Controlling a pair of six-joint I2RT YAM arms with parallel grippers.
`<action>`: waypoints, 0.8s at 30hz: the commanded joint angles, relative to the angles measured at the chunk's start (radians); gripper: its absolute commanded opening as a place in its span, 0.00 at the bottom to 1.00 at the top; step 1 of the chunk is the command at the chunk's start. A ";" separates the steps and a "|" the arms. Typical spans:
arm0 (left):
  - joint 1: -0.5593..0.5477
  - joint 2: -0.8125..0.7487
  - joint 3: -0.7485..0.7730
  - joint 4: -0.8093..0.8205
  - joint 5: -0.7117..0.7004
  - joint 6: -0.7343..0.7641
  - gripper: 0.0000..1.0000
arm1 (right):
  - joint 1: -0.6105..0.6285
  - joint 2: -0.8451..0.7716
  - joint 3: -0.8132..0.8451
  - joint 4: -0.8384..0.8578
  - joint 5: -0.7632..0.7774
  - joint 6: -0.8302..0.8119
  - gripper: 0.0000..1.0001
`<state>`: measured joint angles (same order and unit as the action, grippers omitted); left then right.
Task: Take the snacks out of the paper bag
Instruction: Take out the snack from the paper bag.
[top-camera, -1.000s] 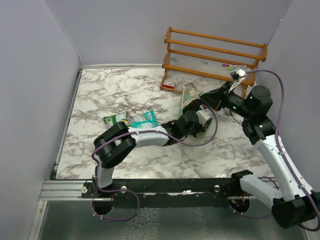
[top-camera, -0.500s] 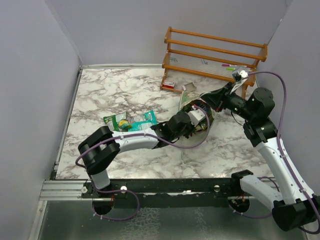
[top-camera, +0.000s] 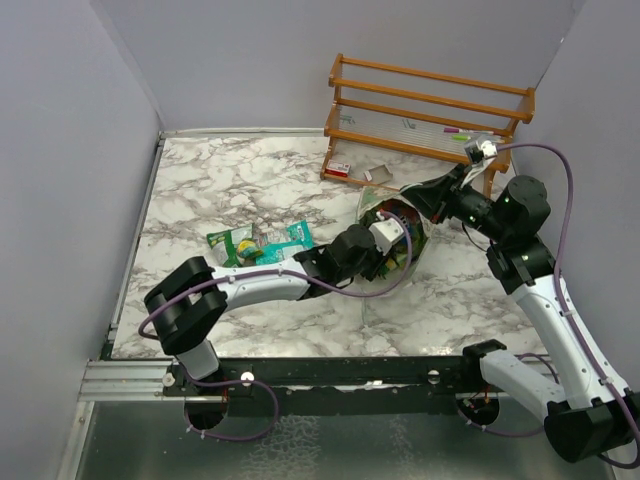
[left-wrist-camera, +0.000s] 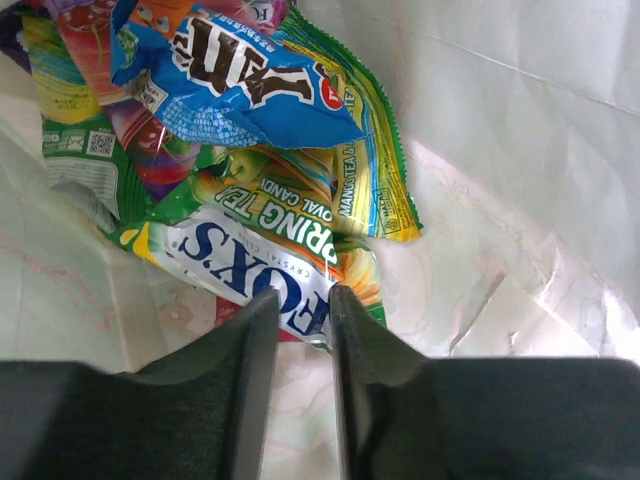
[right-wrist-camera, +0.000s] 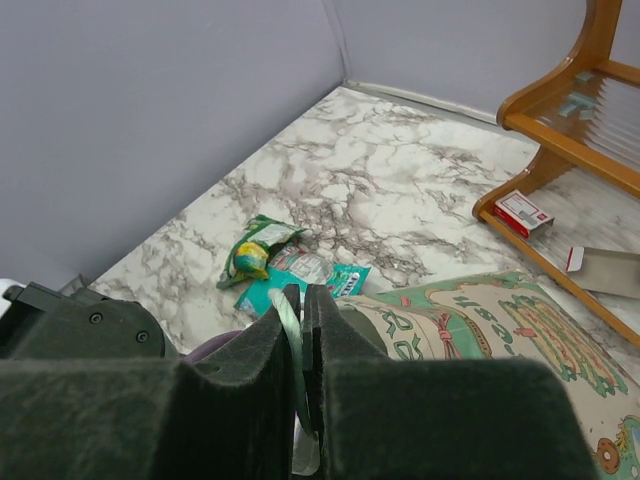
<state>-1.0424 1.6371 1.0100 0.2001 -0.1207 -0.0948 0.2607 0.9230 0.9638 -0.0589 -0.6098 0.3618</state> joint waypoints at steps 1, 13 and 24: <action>-0.007 0.032 0.050 0.007 -0.027 -0.036 0.39 | 0.005 -0.017 0.006 0.045 -0.016 -0.005 0.07; -0.068 0.158 0.160 -0.106 -0.268 -0.007 0.94 | 0.005 -0.022 0.011 0.040 -0.025 -0.003 0.07; -0.068 0.225 0.195 -0.138 -0.348 0.008 0.65 | 0.005 -0.044 0.009 0.016 -0.004 -0.017 0.07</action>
<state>-1.1103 1.8206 1.1667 0.1009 -0.4000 -0.1024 0.2607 0.9073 0.9615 -0.0601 -0.6117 0.3607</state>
